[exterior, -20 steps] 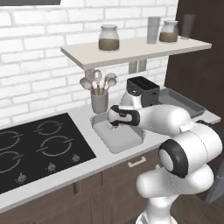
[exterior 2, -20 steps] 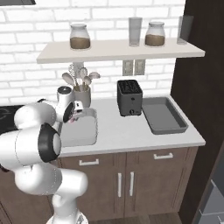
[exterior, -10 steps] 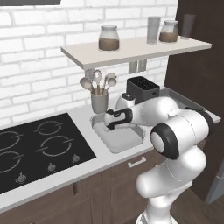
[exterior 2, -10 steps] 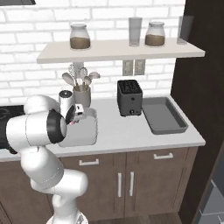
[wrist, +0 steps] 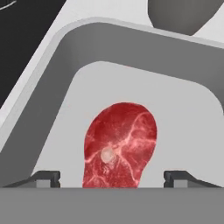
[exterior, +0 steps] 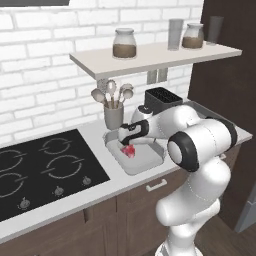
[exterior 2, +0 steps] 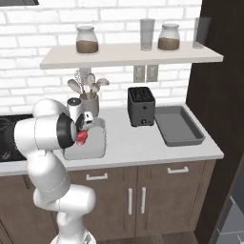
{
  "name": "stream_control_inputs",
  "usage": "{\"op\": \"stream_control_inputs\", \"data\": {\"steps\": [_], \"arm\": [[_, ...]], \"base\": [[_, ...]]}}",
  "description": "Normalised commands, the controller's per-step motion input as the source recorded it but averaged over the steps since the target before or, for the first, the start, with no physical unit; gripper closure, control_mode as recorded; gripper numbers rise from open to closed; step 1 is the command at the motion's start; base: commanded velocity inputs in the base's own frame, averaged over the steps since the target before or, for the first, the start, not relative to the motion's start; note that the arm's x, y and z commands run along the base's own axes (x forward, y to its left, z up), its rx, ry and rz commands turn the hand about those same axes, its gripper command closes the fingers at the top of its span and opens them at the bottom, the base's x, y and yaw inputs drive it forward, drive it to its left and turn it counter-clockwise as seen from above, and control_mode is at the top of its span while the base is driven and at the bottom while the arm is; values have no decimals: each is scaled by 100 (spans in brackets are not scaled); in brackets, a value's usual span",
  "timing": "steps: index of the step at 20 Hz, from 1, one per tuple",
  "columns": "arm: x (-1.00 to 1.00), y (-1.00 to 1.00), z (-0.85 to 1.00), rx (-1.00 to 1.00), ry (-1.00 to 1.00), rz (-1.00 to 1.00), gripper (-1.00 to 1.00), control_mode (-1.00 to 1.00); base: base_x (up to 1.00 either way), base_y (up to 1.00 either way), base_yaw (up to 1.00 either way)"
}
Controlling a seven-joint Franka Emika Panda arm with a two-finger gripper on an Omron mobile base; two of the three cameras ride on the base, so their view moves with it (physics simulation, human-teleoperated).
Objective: Place one potato and one steak in each tupperware on the nearby counter, to pack two identical lunches.
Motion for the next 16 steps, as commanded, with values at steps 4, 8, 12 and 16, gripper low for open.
{"op": "stream_control_inputs", "data": {"steps": [4, 8, 12, 16], "arm": [[-15, -5, 18, 1, 0, 0, -100, -100], [-56, -30, 56, 4, 0, 0, -100, -100], [-88, -36, 86, 0, 3, 0, -100, -100], [-100, -39, 81, 0, 13, 1, -100, -100]], "base": [[0, 0, 0], [0, 0, 0], [0, 0, 0], [0, 0, 0]]}}
